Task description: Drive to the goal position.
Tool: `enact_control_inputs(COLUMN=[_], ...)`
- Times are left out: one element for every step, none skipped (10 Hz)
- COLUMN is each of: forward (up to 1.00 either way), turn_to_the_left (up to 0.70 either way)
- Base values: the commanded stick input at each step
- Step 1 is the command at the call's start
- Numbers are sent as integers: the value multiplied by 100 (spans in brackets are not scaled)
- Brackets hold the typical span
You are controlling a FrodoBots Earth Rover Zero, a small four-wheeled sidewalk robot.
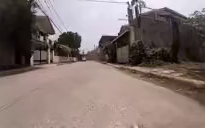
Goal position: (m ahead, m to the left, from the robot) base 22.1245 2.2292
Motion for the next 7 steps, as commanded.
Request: enact_control_inputs(forward=[100,100,100,100,100,100,100], turn_to_the_left=[0,0,0,0,0,0,0])
